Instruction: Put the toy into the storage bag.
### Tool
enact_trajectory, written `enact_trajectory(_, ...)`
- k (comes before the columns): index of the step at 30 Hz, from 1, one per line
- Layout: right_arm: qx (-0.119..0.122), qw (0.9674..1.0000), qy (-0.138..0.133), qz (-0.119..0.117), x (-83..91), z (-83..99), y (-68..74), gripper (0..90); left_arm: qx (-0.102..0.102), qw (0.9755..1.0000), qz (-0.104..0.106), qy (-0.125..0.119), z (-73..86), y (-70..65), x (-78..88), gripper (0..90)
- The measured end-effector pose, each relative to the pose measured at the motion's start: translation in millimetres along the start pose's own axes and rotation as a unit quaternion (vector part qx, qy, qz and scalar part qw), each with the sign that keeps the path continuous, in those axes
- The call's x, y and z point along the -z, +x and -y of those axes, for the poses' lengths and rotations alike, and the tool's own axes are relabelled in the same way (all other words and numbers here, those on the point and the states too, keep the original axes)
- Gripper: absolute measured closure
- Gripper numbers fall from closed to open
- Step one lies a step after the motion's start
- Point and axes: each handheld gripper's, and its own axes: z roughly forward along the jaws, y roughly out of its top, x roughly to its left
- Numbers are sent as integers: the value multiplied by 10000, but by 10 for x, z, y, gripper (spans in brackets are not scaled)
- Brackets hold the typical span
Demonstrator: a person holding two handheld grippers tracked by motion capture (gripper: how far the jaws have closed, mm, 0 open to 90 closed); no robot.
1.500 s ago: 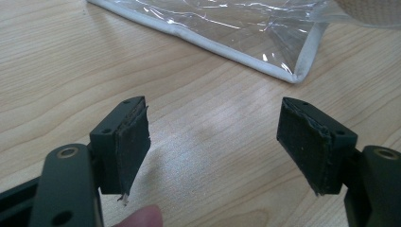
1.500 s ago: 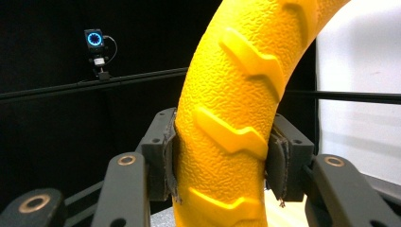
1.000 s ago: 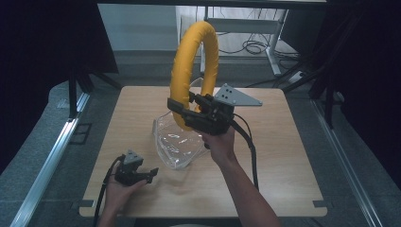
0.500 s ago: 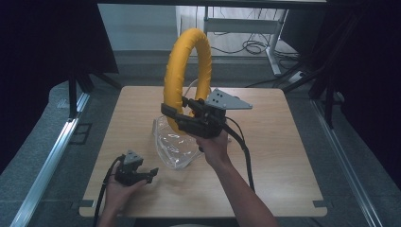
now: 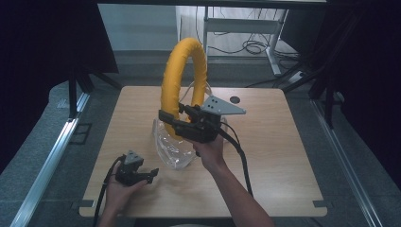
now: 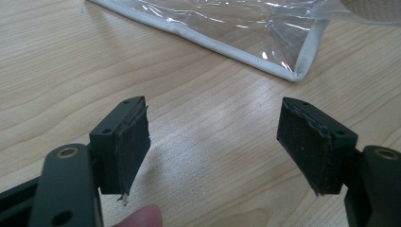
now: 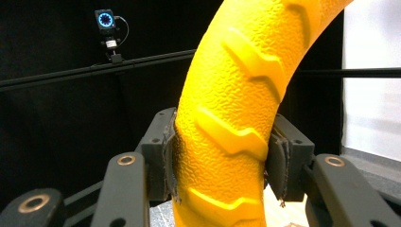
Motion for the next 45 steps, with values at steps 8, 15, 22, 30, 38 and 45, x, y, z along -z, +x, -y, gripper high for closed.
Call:
enact_trajectory(8,-85,10000,16,-1,0,107,1,505,-13,10000,4,7,0,3,1,261)
enact_trajectory(15,-172,9998,17,0,2,203,-21,505,-16,10000,-3,7,0,0,-4,261)
enact_trajectory(22,-251,9997,12,0,-8,308,-51,504,1,10000,-5,-9,1,-3,-6,261)
enact_trajectory(30,-344,9994,6,50,-5,406,-76,504,7,10000,-8,8,3,-12,-16,261)
enact_trajectory(38,-496,9987,-4,103,-27,534,-117,504,7,10000,-8,2,2,-13,-13,261)
enact_trajectory(45,-536,9985,1,126,-50,601,-147,504,3,10000,-18,11,4,-7,-11,261)
